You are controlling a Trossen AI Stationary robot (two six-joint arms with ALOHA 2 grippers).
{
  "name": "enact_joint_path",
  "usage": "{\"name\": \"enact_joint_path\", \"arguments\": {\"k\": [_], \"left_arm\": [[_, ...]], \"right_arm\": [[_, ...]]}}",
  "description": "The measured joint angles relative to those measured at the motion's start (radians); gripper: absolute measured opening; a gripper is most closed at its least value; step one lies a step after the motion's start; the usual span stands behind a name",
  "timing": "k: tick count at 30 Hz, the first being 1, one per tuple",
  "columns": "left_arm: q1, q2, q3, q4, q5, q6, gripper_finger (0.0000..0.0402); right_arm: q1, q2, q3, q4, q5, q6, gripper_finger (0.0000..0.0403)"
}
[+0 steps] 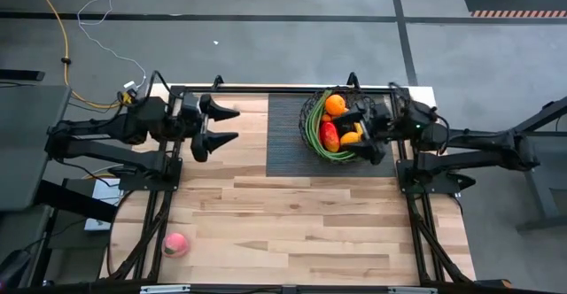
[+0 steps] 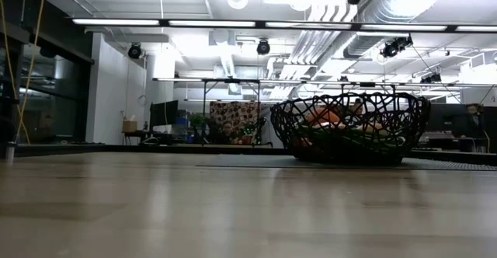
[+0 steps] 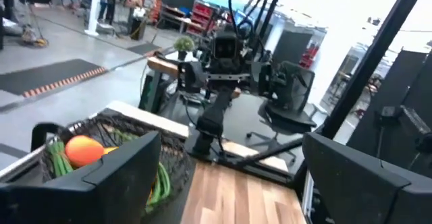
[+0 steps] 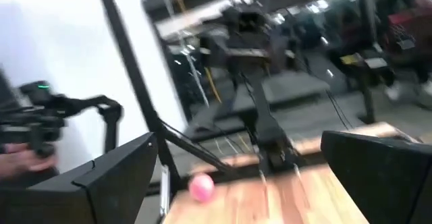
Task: Build produce basket
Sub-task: Put the peach into the black basket
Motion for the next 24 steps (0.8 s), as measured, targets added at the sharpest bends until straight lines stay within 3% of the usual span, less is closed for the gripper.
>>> {"name": "enact_joint_path", "arguments": {"k": [5,11,24], "left_arm": [[-0.040,0.002,-0.077,0.061,-0.042,-0.014,0.0348],[-0.057,0.002,-0.120,0.138,-0.074,-0.029,0.0348],[-0.057,0.002,-0.120,0.135,-0.062,0.001,0.0348]], "right_arm": [[0.049,0.033,0.018,-0.061,0.155,0.042,0.0399],[0.053,0.035,0.018,-0.072,0.164,0.046,0.0399],[0.050,0.035,0.019,-0.115,0.172,-0.064,0.0399]]}}
